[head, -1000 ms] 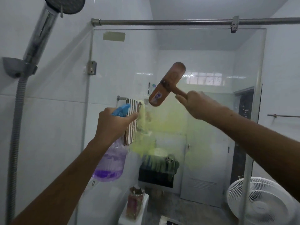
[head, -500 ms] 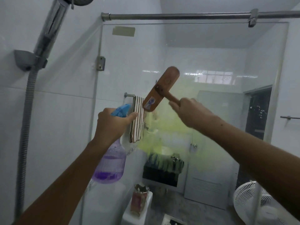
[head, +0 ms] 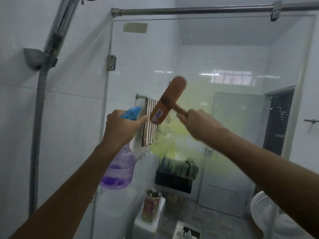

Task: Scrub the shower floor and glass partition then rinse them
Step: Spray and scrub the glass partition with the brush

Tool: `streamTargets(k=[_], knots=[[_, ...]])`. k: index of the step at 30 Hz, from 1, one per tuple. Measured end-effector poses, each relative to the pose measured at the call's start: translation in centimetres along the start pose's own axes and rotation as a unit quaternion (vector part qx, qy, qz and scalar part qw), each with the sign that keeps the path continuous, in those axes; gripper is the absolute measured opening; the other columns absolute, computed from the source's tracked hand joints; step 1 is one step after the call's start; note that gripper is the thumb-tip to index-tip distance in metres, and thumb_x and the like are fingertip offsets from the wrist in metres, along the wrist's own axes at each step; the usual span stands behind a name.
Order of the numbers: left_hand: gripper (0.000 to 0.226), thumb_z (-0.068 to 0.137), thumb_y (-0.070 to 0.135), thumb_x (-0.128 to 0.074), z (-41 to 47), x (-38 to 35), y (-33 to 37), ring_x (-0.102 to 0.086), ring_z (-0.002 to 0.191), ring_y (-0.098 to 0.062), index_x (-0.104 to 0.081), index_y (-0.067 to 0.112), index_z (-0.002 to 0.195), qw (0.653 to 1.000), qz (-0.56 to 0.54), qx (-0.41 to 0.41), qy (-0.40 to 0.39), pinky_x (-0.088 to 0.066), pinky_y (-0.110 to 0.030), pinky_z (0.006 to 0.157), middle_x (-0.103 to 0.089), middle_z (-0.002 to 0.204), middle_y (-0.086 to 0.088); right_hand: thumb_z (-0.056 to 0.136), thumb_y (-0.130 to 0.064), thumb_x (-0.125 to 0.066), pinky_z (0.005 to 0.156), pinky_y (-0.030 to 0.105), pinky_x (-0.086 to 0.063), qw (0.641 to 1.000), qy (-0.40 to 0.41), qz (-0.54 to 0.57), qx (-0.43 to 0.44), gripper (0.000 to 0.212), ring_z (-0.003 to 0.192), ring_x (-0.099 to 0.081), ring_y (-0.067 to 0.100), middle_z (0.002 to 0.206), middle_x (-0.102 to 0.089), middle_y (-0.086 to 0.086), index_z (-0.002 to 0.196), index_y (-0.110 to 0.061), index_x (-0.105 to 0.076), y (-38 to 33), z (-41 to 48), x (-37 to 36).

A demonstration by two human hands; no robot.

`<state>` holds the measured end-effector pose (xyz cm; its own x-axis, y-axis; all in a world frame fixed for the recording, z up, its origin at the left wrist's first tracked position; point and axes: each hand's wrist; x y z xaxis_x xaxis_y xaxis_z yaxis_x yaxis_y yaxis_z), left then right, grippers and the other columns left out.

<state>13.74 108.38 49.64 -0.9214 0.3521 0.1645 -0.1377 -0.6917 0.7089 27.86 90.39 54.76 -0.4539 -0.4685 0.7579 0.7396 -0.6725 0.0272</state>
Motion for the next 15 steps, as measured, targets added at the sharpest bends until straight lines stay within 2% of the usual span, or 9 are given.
streamTargets(k=[4, 5, 7, 10, 12, 13, 15], knots=[[0.043, 0.078, 0.051, -0.076, 0.0, 0.0, 0.1, -0.069, 0.07, -0.031, -0.061, 0.011, 0.075, 1.0, -0.007, 0.003, -0.012, -0.059, -0.04, 0.067, -0.069, 0.076, -0.016, 0.102, -0.06, -0.034, 0.047, 0.019, -0.04, 0.978, -0.153, -0.104, 0.094, 0.049, 0.058, -0.055, 0.008, 0.076, -0.054, -0.006, 0.102, -0.017, -0.057, -0.7, -6.9, -7.8], [0.044, 0.078, 0.052, -0.076, 0.0, 0.0, 0.1, -0.069, 0.07, -0.031, -0.061, 0.011, 0.075, 1.0, -0.007, 0.001, -0.016, -0.059, -0.041, 0.068, -0.069, 0.076, -0.016, 0.101, -0.061, -0.034, 0.046, 0.019, -0.039, 0.974, -0.165, -0.124, 0.096, 0.05, 0.057, -0.053, 0.007, 0.076, -0.054, -0.007, 0.104, -0.016, -0.058, -0.5, -7.2, -8.0], [0.042, 0.078, 0.052, -0.076, 0.0, 0.0, 0.2, -0.069, 0.069, -0.028, -0.06, 0.013, 0.076, 1.0, -0.005, 0.001, -0.019, -0.059, -0.039, 0.067, -0.068, 0.076, -0.014, 0.101, -0.062, -0.033, 0.045, 0.02, -0.037, 0.98, -0.137, -0.126, 0.077, 0.051, 0.055, -0.052, 0.008, 0.074, -0.054, -0.006, 0.103, -0.018, -0.06, 0.3, -5.2, -6.0], [0.041, 0.078, 0.052, -0.076, 0.0, -0.2, 0.3, -0.068, 0.067, -0.021, -0.06, 0.014, 0.079, 1.0, -0.004, 0.001, -0.019, -0.058, -0.034, 0.065, -0.068, 0.077, -0.01, 0.101, -0.062, -0.032, 0.048, 0.026, -0.038, 0.995, -0.027, -0.092, 0.024, 0.054, 0.058, -0.056, 0.017, 0.072, -0.054, 0.001, 0.096, -0.015, -0.059, 1.3, -0.3, 0.4], [0.043, 0.078, 0.052, -0.076, -0.1, -0.5, 0.3, -0.068, 0.065, -0.018, -0.062, 0.012, 0.083, 1.0, -0.009, 0.004, -0.016, -0.056, -0.03, 0.06, -0.068, 0.075, -0.007, 0.102, -0.059, -0.034, 0.048, 0.027, -0.036, 0.999, 0.037, -0.024, -0.026, 0.051, 0.059, -0.056, 0.019, 0.073, -0.053, 0.004, 0.093, -0.014, -0.054, 1.6, 1.8, 3.6], [0.042, 0.078, 0.051, -0.076, -0.3, -0.6, 0.3, -0.066, 0.063, -0.015, -0.062, 0.012, 0.085, 1.0, -0.009, 0.003, -0.016, -0.053, -0.024, 0.056, -0.067, 0.074, -0.005, 0.103, -0.059, -0.034, 0.048, 0.027, -0.037, 0.998, 0.047, 0.003, -0.036, 0.051, 0.059, -0.057, 0.019, 0.074, -0.055, 0.005, 0.093, -0.012, -0.053, 1.5, 2.2, 3.8], [0.039, 0.08, 0.049, -0.075, -0.7, -0.8, 0.2, -0.064, 0.06, -0.013, -0.061, 0.012, 0.085, 1.0, -0.007, -0.002, -0.023, -0.048, -0.019, 0.055, -0.066, 0.072, -0.003, 0.103, -0.058, -0.032, 0.048, 0.027, -0.04, 1.0, 0.015, 0.008, -0.017, 0.052, 0.058, -0.058, 0.017, 0.073, -0.057, 0.003, 0.093, -0.012, -0.056, 0.5, 0.6, 1.4]])
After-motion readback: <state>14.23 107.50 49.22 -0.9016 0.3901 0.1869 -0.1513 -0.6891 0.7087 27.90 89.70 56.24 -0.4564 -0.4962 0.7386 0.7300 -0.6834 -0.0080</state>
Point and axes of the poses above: each hand's wrist, its own z-axis towards the middle knuckle, its own x-axis out of the back of the hand, y = z × x
